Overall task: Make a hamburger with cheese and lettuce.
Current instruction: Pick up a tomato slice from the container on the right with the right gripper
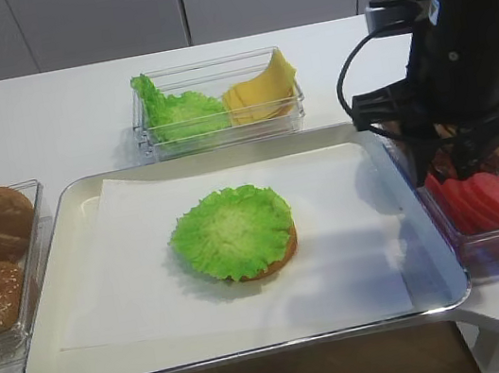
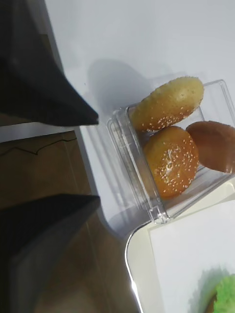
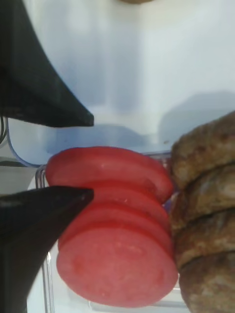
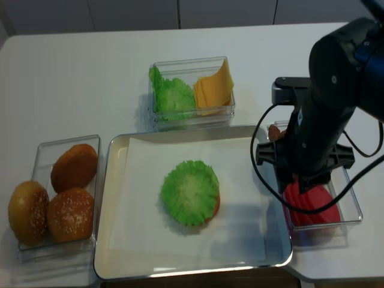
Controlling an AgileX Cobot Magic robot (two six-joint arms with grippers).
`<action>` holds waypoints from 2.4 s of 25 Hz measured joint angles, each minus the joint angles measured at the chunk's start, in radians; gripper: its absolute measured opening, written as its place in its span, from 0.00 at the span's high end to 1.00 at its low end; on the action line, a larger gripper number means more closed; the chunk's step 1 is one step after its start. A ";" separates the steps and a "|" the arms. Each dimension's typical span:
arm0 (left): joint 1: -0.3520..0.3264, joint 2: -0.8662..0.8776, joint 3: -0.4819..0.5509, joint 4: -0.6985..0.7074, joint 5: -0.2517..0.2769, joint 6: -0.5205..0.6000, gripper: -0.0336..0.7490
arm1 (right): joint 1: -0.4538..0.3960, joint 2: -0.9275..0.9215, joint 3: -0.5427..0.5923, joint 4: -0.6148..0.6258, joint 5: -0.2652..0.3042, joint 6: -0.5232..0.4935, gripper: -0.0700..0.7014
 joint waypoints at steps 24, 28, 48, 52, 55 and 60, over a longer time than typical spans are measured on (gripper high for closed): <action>0.000 0.000 0.000 0.000 0.000 0.000 0.52 | 0.000 0.071 0.000 0.008 -0.015 -0.005 0.51; 0.000 0.000 0.000 0.000 0.000 0.000 0.52 | 0.000 0.071 0.000 0.008 -0.015 -0.017 0.55; 0.000 0.000 0.000 0.000 0.000 0.000 0.52 | 0.000 0.071 0.000 -0.006 -0.013 -0.027 0.57; 0.000 0.000 0.000 0.000 0.000 0.000 0.52 | 0.000 0.071 0.000 -0.006 -0.013 -0.027 0.57; 0.000 0.000 0.000 0.000 0.000 0.000 0.52 | 0.000 0.071 0.000 -0.008 -0.013 -0.027 0.57; 0.000 0.000 0.000 0.000 0.000 0.000 0.52 | 0.000 0.071 0.000 -0.018 -0.013 -0.029 0.57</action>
